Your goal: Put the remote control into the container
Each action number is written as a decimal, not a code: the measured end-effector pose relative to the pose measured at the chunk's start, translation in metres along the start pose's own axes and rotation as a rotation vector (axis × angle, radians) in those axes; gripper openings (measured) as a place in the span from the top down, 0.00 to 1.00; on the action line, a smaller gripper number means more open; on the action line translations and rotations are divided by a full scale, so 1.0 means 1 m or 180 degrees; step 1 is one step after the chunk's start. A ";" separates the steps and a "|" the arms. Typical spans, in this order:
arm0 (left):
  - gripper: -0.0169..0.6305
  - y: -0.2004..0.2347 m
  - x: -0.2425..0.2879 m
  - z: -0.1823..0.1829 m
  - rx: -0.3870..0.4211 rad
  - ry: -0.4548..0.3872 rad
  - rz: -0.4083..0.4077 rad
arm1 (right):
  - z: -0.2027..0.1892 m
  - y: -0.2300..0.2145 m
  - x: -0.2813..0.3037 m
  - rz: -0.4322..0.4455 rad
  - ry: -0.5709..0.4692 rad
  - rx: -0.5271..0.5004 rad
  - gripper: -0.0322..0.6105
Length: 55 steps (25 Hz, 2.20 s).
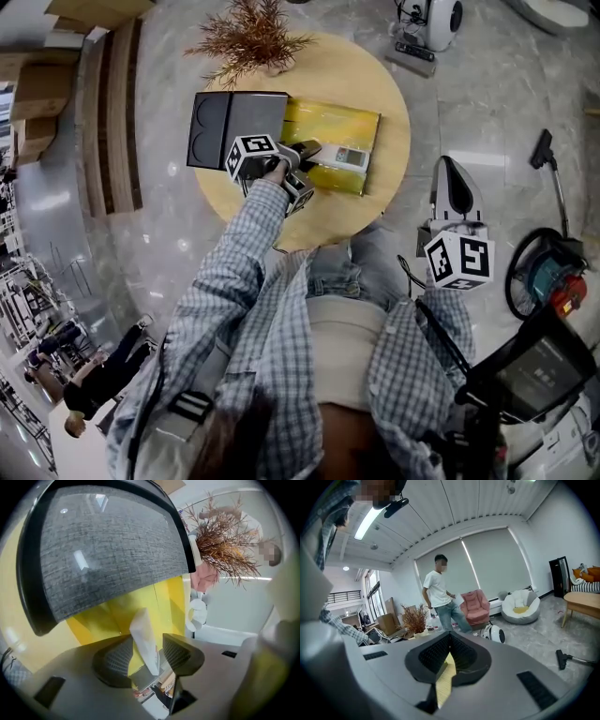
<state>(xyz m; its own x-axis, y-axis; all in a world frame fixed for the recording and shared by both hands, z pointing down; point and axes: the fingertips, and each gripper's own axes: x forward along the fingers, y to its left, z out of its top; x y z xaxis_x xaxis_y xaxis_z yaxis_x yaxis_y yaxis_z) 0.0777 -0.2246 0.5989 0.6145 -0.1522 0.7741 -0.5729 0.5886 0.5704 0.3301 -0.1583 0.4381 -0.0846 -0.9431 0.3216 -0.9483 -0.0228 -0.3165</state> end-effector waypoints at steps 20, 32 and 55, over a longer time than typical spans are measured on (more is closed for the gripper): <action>0.78 -0.047 -0.023 -0.019 0.0632 -0.0199 -0.1238 | -0.001 0.008 0.005 0.0196 0.0048 -0.0055 0.94; 0.96 -0.120 -0.133 -0.051 0.3022 -0.1821 -0.2348 | -0.008 0.043 0.016 0.0595 0.0151 -0.0229 0.94; 0.96 -0.101 -0.230 -0.102 0.5317 -0.2491 -0.1892 | -0.004 0.186 -0.022 0.0958 -0.0154 -0.0801 0.94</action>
<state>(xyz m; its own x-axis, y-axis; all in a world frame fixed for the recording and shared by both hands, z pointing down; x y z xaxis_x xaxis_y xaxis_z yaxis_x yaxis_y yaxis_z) 0.0489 -0.1682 0.3352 0.8251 -0.5599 0.0753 -0.5637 -0.8248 0.0442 0.1546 -0.1409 0.3761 -0.3616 -0.9099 0.2034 -0.9291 0.3335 -0.1598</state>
